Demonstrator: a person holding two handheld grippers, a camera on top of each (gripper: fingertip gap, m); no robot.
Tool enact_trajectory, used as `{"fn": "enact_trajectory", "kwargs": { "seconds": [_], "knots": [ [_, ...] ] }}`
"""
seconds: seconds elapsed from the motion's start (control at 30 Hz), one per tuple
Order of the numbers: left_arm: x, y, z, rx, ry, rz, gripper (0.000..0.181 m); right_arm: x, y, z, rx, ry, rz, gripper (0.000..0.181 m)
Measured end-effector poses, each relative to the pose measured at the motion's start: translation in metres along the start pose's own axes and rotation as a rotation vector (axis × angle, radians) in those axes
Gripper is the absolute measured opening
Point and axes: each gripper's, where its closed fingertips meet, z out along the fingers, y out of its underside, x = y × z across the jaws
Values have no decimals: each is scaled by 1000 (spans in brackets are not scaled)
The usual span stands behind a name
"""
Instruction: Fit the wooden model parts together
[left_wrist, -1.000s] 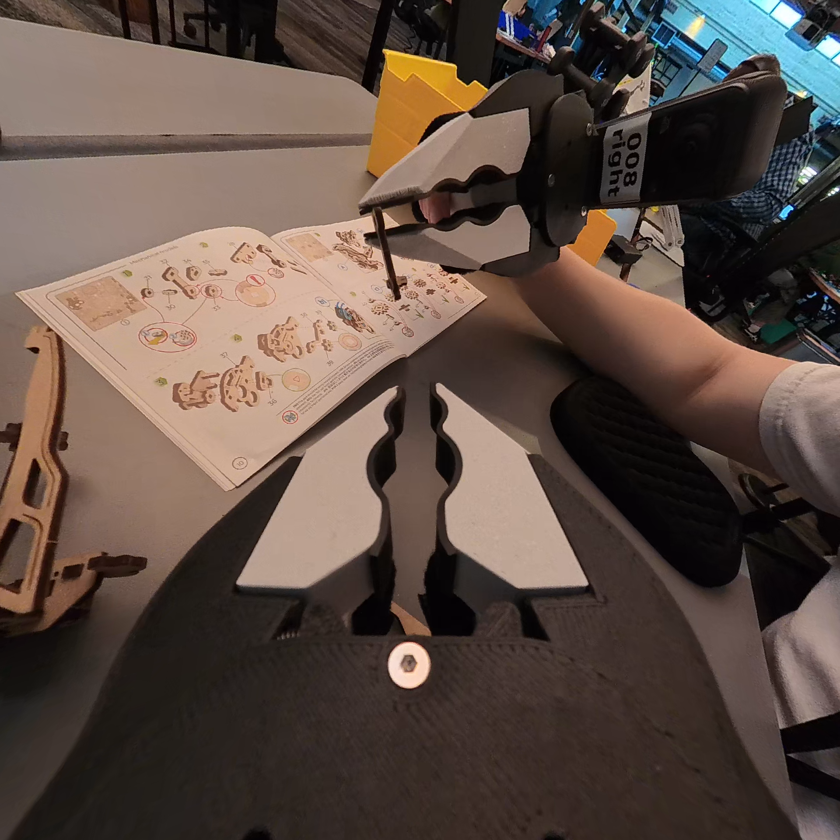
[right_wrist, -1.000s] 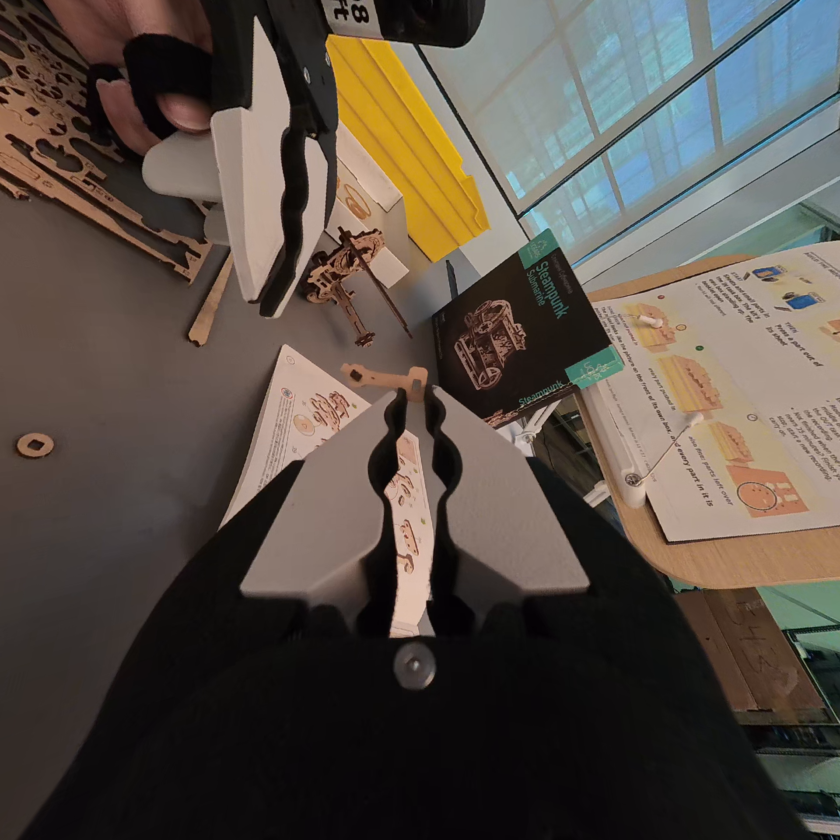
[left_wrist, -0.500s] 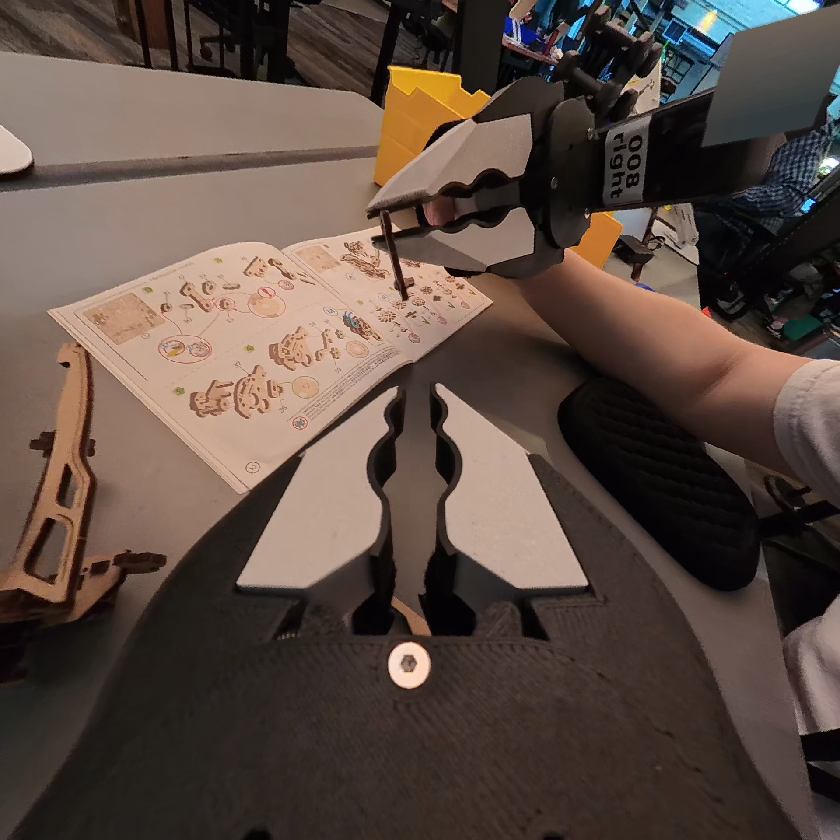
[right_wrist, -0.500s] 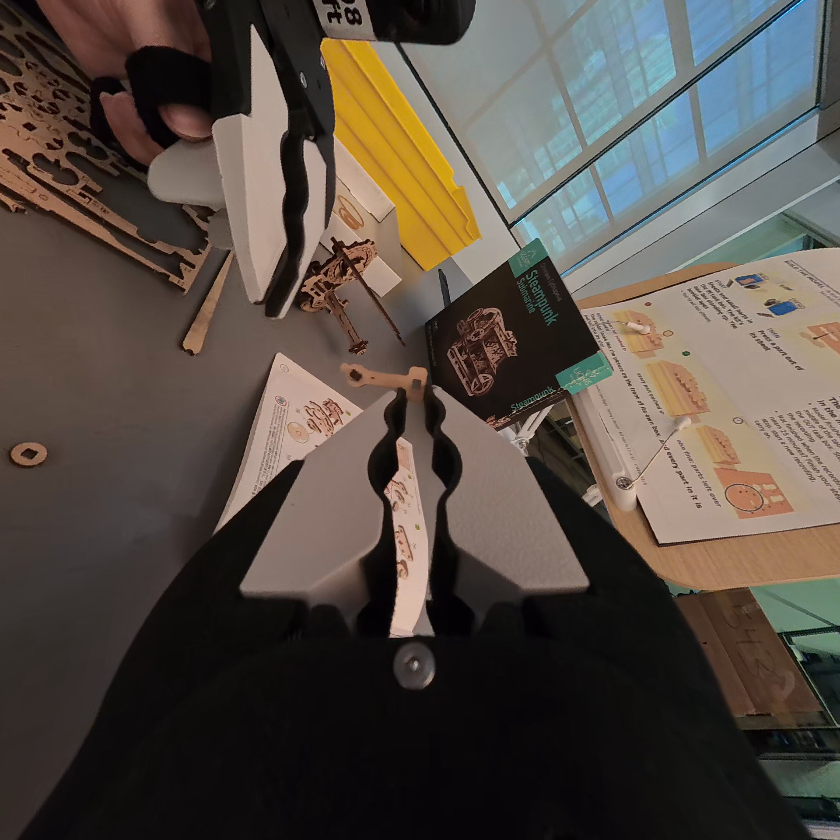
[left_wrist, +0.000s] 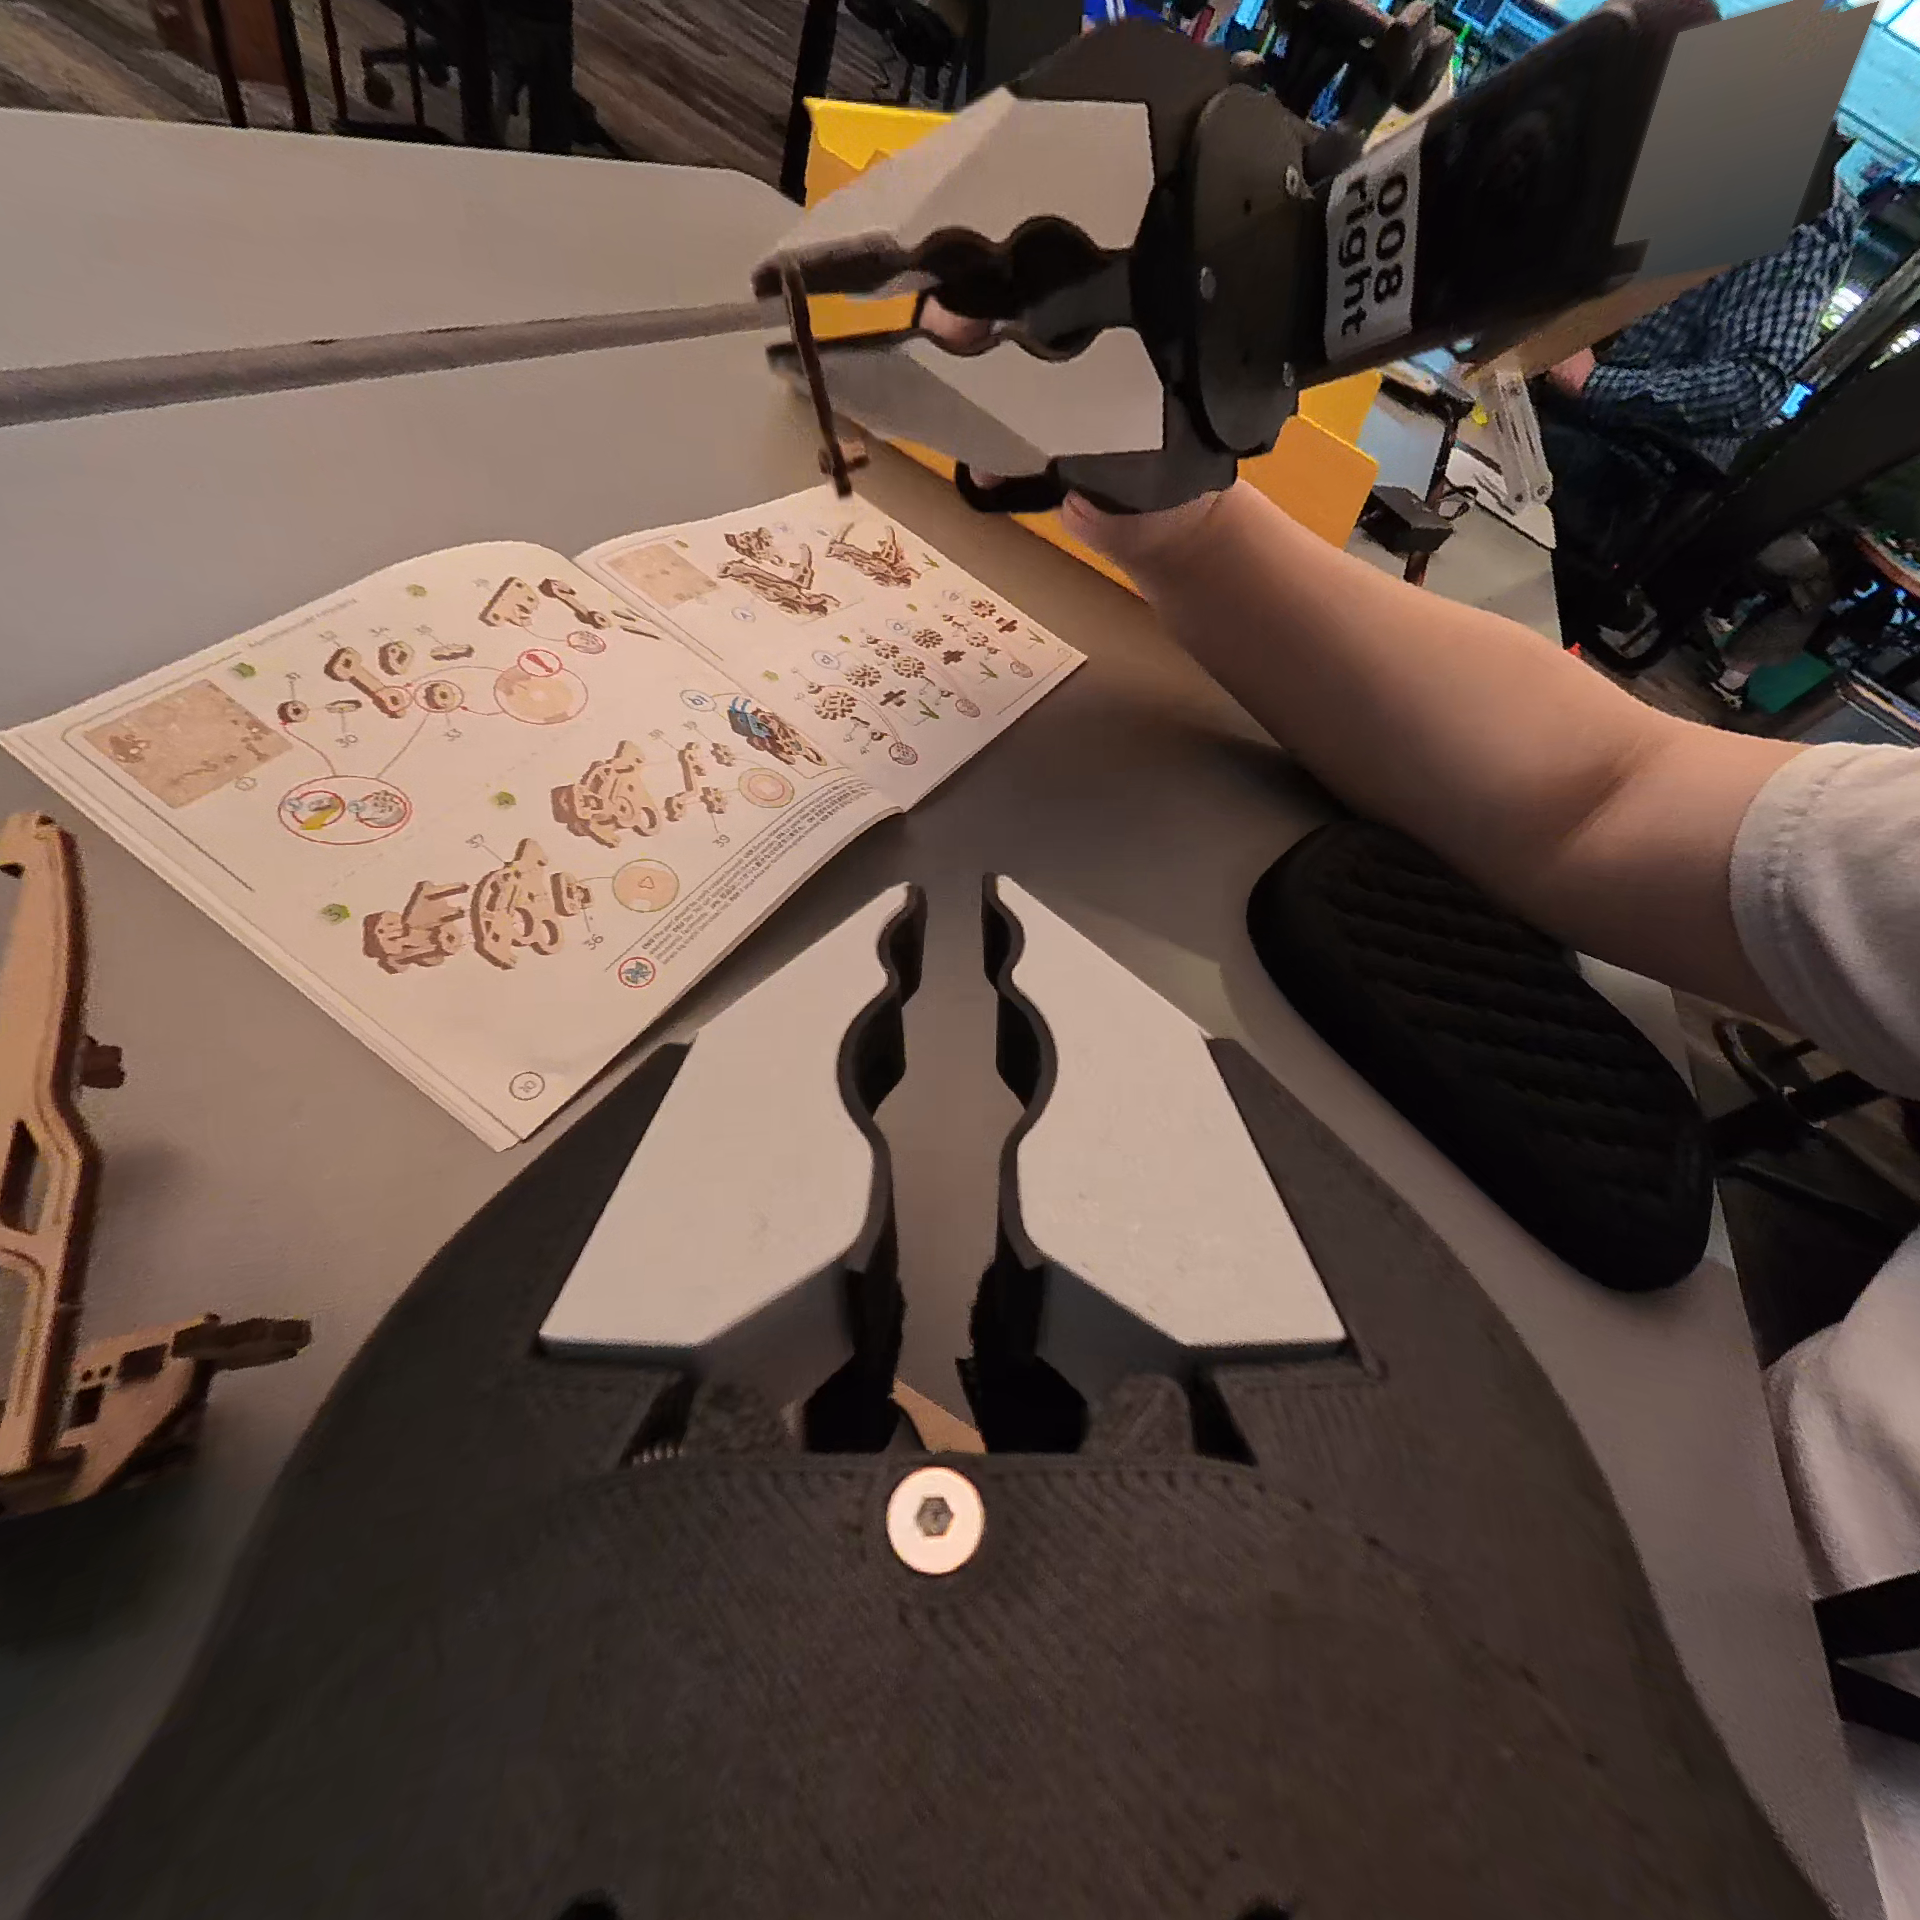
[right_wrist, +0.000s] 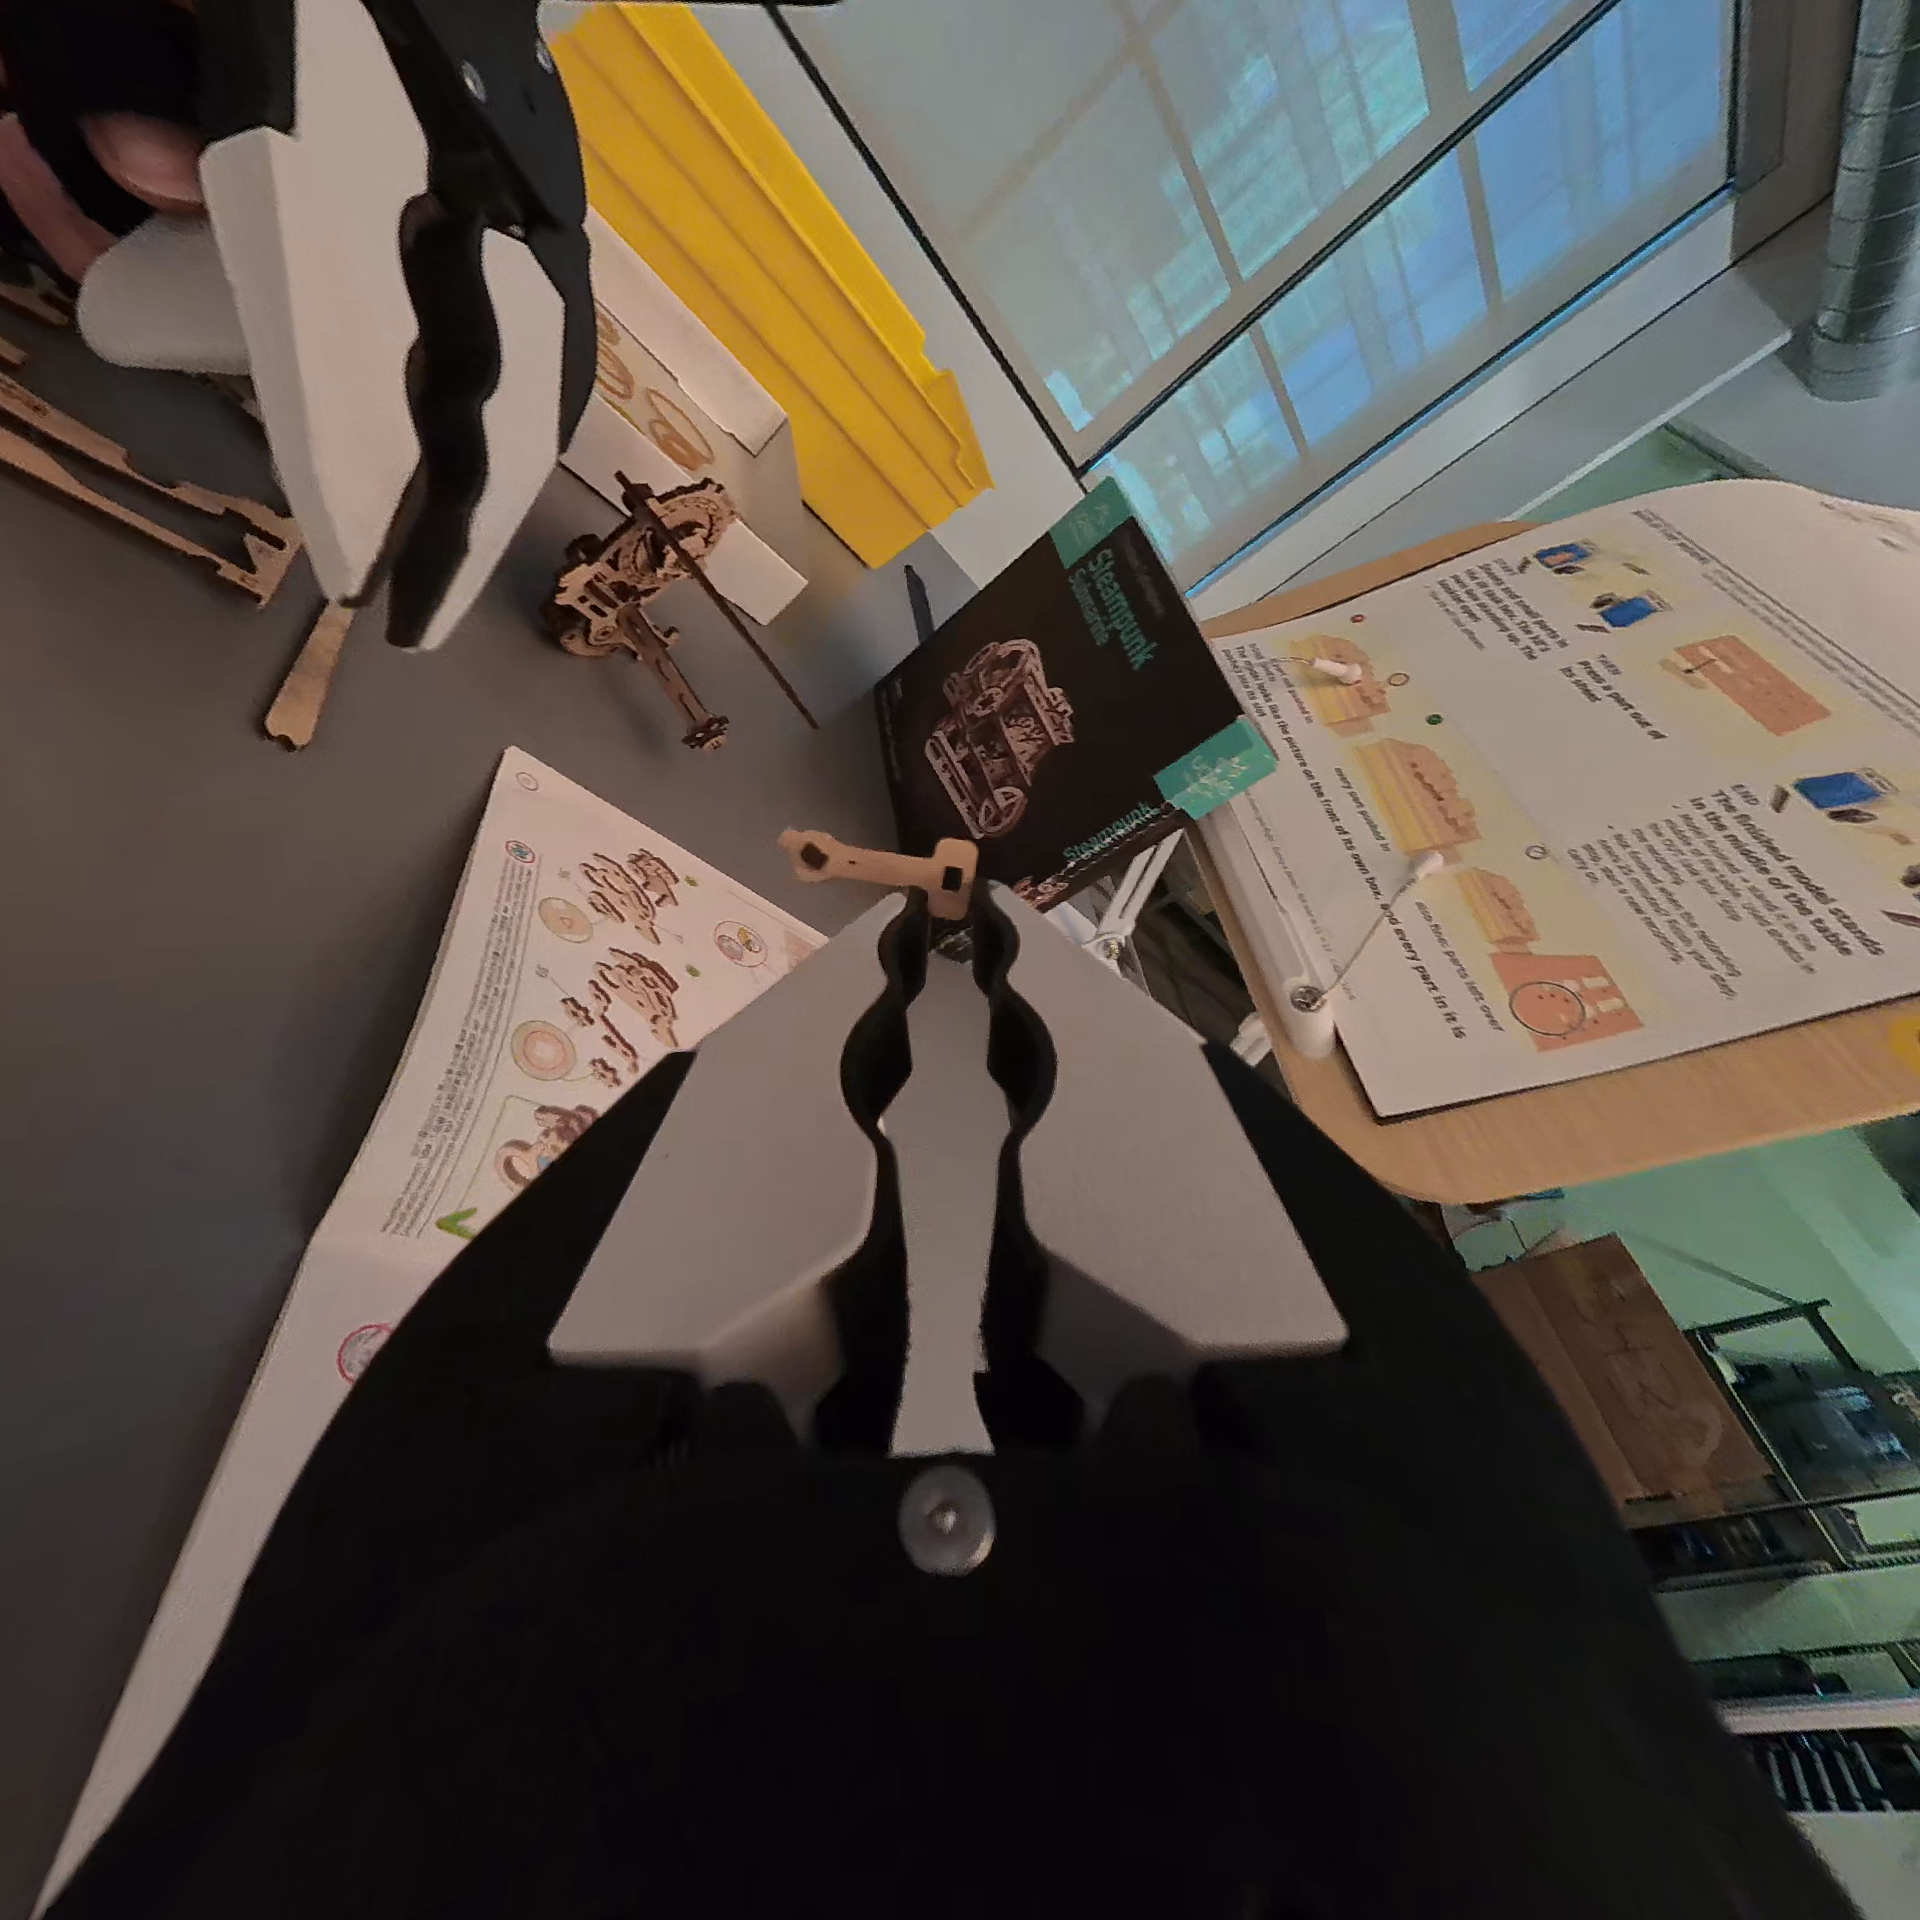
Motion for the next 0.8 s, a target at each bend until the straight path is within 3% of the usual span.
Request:
{"fn": "enact_trajectory", "kwargs": {
  "seconds": [0.53,0.8],
  "knots": [
    [16,17,9,-102,30,162,8,11,2,-8,-5,30,-1,6],
    [16,20,10,-114,36,155,8,11,3,-8,-9,31,2,7]
  ]
}}
